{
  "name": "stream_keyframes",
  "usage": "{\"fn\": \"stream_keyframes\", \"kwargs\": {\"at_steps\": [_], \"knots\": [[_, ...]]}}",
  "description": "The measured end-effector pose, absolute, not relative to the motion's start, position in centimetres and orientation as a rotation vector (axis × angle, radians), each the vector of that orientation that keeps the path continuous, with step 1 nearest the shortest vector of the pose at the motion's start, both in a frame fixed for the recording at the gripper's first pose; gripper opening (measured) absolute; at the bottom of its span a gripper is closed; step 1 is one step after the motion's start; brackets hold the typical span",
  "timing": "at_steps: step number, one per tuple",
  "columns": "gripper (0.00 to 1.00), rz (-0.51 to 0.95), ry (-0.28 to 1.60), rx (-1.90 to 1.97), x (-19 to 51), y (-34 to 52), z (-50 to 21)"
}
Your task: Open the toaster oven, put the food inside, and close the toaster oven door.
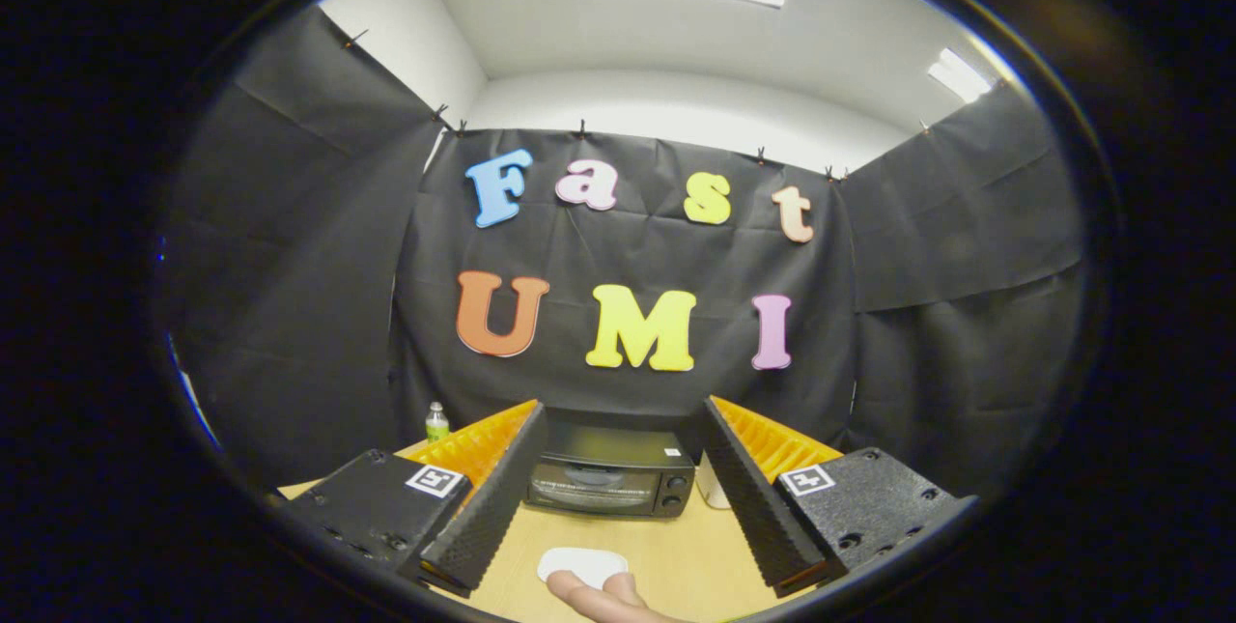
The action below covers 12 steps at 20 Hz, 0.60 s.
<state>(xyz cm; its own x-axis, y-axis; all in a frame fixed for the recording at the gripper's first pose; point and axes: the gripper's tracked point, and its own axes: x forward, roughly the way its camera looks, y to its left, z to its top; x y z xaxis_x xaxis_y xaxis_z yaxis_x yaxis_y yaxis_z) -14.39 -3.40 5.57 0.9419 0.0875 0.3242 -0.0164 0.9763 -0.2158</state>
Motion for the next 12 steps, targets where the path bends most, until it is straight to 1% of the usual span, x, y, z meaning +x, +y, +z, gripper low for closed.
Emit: {"fn": "stream_keyframes", "kwargs": {"at_steps": [7,12], "knots": [[1.00,0.122,-0.273,-0.175,-14.2,-2.1,3.7],[1.00,0.143,-0.255,-0.157,-14.1,-2.1,3.2]]}}
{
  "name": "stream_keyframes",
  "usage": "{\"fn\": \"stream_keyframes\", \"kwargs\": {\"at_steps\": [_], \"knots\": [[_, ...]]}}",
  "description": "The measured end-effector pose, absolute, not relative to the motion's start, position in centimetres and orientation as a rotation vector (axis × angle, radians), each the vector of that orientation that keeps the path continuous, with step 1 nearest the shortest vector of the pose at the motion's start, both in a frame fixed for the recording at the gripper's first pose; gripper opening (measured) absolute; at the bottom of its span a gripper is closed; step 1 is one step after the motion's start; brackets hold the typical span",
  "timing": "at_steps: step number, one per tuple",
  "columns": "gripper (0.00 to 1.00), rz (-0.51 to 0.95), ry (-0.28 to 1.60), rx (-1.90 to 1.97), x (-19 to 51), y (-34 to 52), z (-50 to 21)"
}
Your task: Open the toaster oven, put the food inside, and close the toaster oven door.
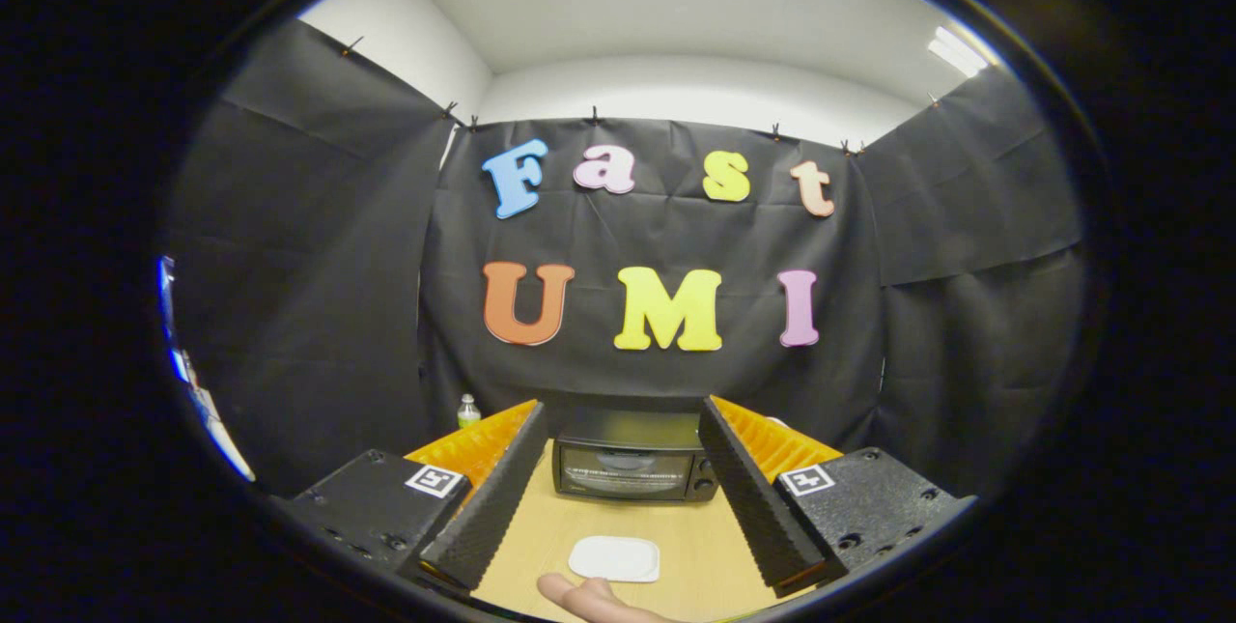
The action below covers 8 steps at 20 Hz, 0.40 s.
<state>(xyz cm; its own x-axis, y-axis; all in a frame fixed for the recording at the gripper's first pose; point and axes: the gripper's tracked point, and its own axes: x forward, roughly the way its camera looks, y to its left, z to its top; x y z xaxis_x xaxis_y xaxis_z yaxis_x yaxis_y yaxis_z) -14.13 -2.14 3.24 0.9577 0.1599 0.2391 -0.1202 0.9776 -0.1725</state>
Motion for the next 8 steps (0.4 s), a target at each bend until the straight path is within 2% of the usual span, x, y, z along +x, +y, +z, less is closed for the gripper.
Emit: {"fn": "stream_keyframes", "kwargs": {"at_steps": [8], "knots": [[1.00,0.160,-0.244,-0.137,-14.20,-2.41,2.88]]}}
